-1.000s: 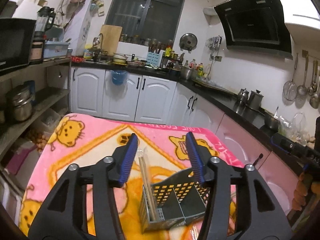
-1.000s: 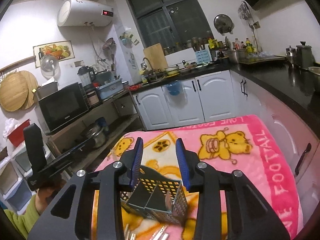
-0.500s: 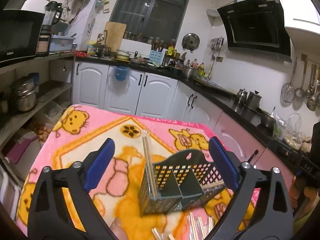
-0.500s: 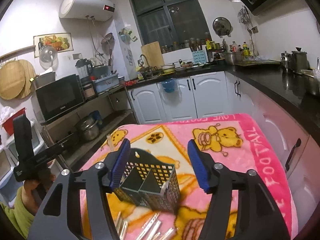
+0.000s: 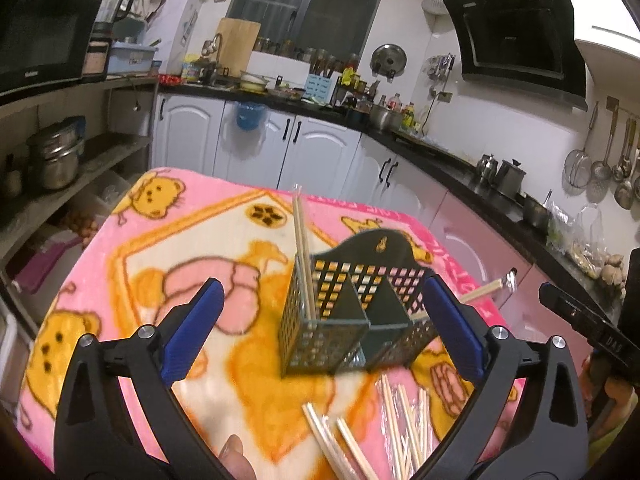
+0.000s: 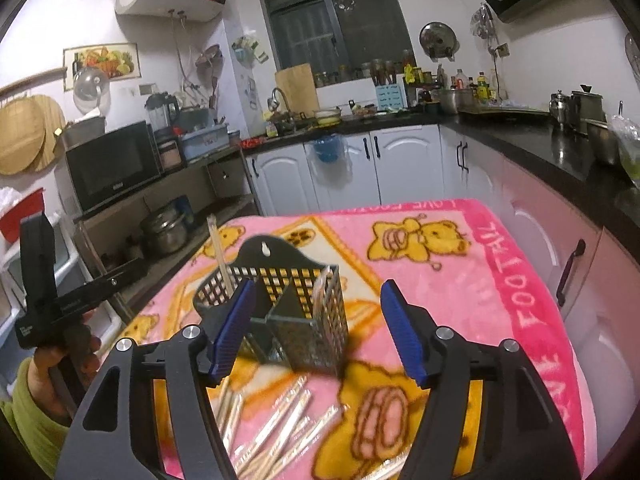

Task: Organize utensils
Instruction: 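Open the left tool to release the chopstick and withdraw from the caddy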

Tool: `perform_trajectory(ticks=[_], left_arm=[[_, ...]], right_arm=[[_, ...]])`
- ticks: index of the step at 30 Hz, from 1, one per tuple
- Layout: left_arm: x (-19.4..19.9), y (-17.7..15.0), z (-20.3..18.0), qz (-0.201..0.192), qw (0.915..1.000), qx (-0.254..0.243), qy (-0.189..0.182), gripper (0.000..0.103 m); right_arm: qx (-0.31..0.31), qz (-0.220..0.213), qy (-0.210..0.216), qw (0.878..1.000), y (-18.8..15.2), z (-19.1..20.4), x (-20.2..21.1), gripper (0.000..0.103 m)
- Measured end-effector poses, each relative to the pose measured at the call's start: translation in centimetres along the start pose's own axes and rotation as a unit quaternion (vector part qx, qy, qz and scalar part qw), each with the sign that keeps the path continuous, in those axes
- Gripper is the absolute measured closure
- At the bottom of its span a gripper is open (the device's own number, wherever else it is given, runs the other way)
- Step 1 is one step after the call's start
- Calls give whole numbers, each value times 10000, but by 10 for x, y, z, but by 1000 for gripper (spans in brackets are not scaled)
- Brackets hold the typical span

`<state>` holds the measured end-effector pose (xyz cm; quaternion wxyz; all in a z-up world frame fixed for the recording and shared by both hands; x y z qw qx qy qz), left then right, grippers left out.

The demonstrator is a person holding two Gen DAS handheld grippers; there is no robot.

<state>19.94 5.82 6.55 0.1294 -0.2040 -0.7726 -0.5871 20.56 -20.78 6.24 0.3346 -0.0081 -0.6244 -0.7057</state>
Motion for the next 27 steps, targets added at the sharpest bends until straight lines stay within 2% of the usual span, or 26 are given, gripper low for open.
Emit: perform_trajectory(ticks=[12, 27], left_arm=[[1, -33, 1, 274, 9996, -43, 98, 11], [-3, -57, 2, 504, 9985, -109, 175, 11]], right_arm=[[280, 234, -22, 9993, -28, 11, -2, 40], [464, 610, -52, 9970, -60, 21, -13, 40]])
Point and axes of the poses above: each gripper's, at about its wrist camera, not at the fingertips, and x roughly against the way its jaws point, z to its left, y to its top, the point moved 4 cm from there along -x, roughly the way its jaws point
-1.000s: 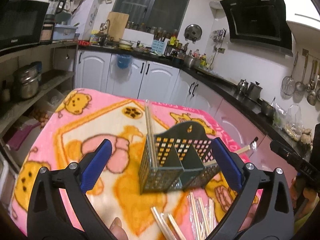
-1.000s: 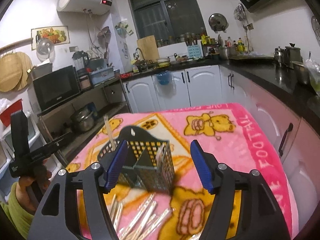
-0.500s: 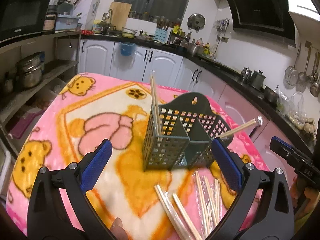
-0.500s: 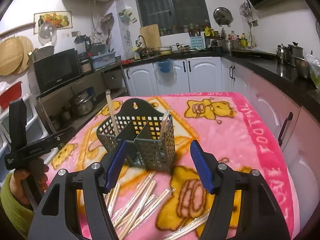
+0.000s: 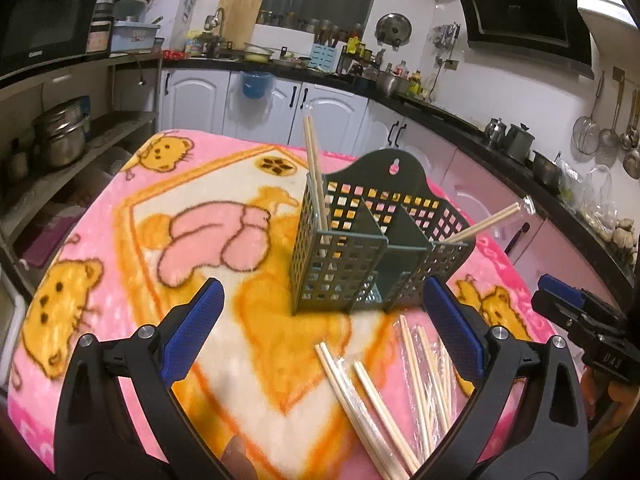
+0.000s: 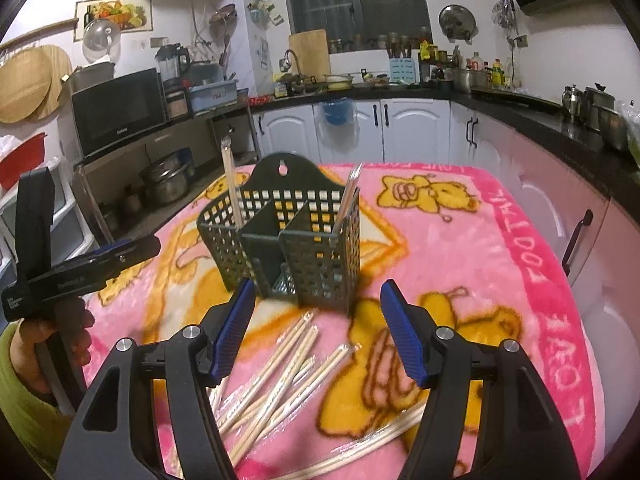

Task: Organize utensils
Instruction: 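Open the left tool to release the chopstick and withdraw from the caddy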

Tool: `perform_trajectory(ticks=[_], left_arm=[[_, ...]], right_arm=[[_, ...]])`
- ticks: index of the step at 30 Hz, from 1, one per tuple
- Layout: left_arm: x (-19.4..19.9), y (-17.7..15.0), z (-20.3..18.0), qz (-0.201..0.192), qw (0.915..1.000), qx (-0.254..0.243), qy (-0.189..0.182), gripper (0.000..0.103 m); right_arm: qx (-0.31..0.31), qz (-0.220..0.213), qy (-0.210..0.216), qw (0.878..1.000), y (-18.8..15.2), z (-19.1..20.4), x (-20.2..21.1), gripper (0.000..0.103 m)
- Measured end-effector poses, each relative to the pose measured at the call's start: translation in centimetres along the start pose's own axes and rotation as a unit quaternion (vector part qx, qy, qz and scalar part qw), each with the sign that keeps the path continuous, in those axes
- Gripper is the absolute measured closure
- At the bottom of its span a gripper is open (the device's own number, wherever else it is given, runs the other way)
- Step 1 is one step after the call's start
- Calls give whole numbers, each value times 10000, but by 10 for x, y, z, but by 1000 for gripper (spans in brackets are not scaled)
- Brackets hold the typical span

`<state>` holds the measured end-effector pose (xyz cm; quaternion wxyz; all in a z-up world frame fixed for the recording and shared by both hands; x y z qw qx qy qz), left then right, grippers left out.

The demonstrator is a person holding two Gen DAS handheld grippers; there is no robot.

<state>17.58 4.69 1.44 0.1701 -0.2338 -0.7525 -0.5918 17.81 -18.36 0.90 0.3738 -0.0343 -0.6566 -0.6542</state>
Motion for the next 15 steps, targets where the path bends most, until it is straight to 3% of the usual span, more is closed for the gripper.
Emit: perform_trajectory(ticks=[15], left_arm=[[-18, -28, 4, 429, 9990, 87, -52, 11]], right_arm=[[-62, 435, 25, 9990, -29, -1, -21, 40]])
Point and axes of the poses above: each gripper's, at about its wrist camera, not at the fingertips, and x roughly against the way its jaws point, z to its left, y to its top, the point moved 4 cm from there along -x, roughly the way its jaws point
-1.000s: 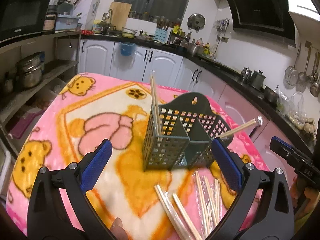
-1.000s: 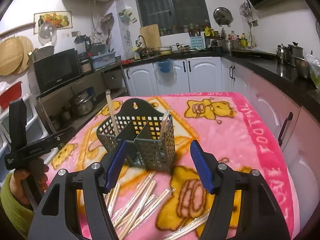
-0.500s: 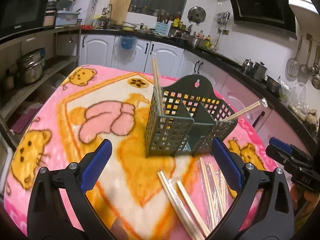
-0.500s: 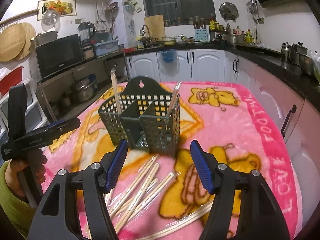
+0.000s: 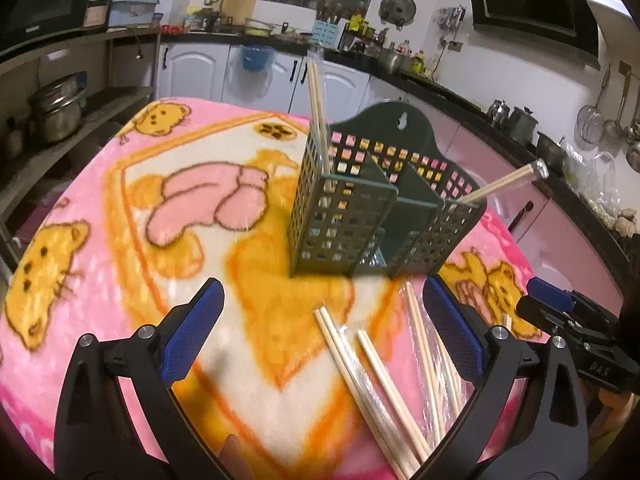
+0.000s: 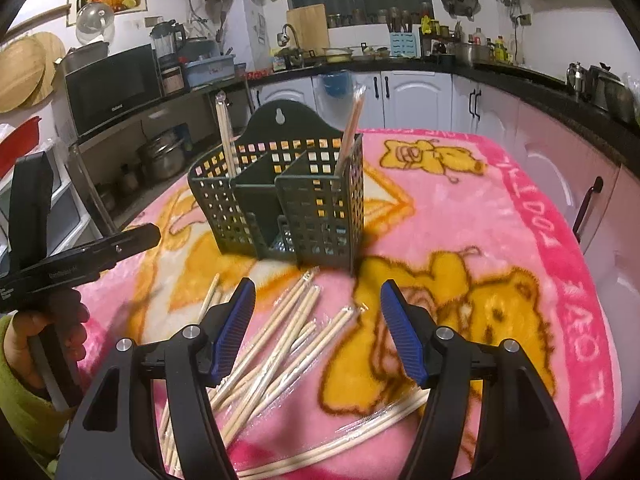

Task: Organize utensils
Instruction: 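Open the left tool to release the chopstick and withdraw from the caddy, then lower the right tool onto a chopstick and close its fingers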

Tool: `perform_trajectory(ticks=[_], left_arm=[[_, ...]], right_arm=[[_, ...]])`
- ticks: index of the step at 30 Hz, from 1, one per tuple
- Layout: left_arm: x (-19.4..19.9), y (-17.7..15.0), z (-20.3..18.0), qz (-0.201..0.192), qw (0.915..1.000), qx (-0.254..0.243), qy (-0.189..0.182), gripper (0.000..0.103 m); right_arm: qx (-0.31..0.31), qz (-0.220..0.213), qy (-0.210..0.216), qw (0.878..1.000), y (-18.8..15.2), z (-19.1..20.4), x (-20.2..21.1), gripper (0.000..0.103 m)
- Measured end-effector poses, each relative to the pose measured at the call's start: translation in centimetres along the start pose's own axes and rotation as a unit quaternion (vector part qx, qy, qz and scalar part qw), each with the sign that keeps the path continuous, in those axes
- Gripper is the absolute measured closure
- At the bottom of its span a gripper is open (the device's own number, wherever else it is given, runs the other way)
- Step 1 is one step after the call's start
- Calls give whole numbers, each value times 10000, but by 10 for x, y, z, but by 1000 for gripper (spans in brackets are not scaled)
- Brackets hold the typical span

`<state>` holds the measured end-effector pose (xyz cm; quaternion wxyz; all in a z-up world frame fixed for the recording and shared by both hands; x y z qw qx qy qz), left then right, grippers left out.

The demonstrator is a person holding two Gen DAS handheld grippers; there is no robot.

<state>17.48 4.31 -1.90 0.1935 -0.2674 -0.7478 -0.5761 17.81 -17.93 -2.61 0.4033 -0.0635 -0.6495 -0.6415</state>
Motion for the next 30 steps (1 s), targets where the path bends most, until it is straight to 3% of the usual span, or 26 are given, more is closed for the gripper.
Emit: perform_trajectory(ticks=[6, 13, 20, 24, 30], left_arm=[[-12, -10, -2, 211, 9998, -13, 8, 11], [-30, -21, -2, 527, 9986, 52, -51, 12], [-50, -31, -1, 934, 9953, 150, -207, 38], [-61, -34, -4, 1230, 9902, 344, -571, 45], [-79, -30, 1, 1539, 9836, 645, -678, 54]], right_arm=[[-26, 120, 34, 9999, -4, -2, -6, 41], [-102, 362, 86, 9993, -10, -7, -20, 51], [-344, 760, 84, 9965, -14, -17, -46, 60], [-525, 976, 160, 9937, -15, -23, -60, 63], [-841, 1245, 397, 9878, -14, -29, -75, 63]])
Point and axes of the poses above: each gripper's, at about its wrist camera, not at the fingertips, and x roughly against the way its jaws point, z to its left, y to its top, the point moved 4 cm from there along -x, roughly the way its jaws point
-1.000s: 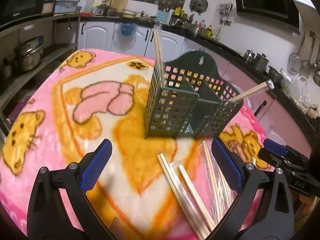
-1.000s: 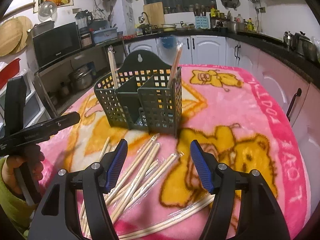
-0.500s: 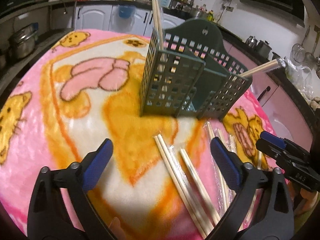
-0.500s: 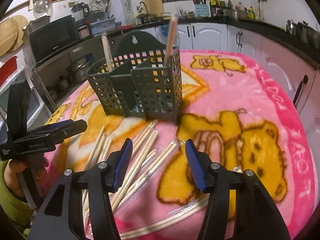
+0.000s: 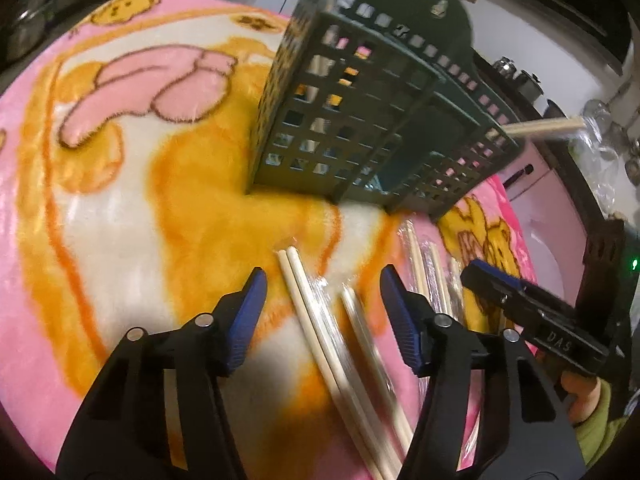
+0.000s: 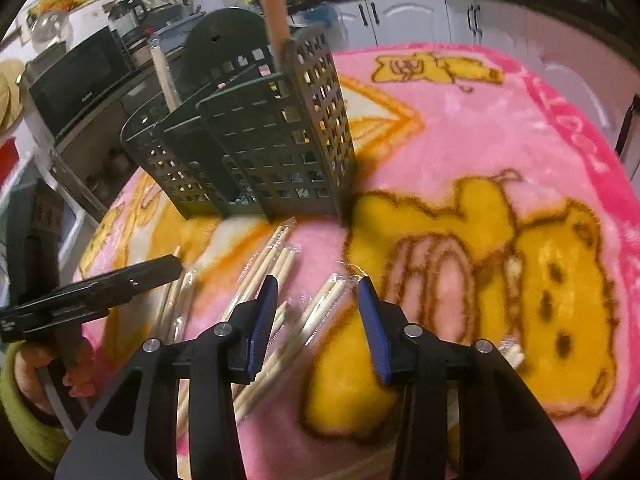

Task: Organize utensils
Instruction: 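Lower the right tool onto a chopstick and close its fingers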

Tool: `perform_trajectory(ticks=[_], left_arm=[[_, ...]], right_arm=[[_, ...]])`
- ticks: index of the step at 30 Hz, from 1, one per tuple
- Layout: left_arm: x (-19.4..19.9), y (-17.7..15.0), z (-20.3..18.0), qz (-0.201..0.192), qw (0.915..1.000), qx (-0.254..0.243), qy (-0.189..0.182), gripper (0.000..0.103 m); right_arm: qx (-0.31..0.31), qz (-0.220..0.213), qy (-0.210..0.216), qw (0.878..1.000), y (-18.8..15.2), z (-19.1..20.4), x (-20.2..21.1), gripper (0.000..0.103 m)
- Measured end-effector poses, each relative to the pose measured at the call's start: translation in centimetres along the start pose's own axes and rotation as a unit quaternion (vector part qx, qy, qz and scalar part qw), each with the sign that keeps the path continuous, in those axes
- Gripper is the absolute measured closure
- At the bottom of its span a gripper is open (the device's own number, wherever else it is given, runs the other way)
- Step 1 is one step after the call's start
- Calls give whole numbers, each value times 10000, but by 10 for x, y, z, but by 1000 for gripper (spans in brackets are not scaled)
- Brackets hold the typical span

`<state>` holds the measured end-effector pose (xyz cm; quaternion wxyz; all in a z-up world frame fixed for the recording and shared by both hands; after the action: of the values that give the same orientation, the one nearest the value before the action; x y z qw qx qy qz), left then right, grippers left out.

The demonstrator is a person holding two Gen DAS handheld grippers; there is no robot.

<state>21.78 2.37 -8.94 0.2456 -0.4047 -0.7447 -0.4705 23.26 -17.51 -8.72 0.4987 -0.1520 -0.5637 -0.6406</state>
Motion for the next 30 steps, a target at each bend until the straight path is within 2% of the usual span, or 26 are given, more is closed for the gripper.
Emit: perform_trajectory(ticks=[5, 9, 13, 17, 23, 24, 30], left_arm=[[-8, 10, 1, 84, 9999, 72, 54, 59], [-14, 18, 1, 69, 9998, 85, 182, 66], [-17, 21, 4, 25, 9994, 95, 326, 81], [-16, 23, 13, -15, 9992, 169, 361, 94], [-12, 25, 16, -53, 9993, 216, 302, 96], [-11, 25, 17, -54, 9993, 233, 284, 96], [6, 26, 17, -183, 9995, 205, 133, 97]], right_arm=[[-121, 169, 59, 9998, 1, -3, -8, 63], [-265, 215, 141, 9993, 4, -5, -11, 63], [-437, 250, 230, 9985, 9, -9, -16, 64], [-402, 272, 125, 9987, 13, -11, -20, 70], [-97, 266, -177, 9994, 19, -9, -26, 84], [-64, 243, -208, 9995, 20, -8, -26, 89], [-236, -35, 218, 9995, 26, -11, -10, 95]])
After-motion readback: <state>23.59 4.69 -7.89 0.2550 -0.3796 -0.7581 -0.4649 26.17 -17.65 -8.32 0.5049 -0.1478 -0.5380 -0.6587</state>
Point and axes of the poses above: each gripper's, at about its wrist camera, not at the fingertips, and x roughly against the way its jaws point, z to its left, y to its top, the point moved 4 cm from there along -x, roughly the way its jaws point
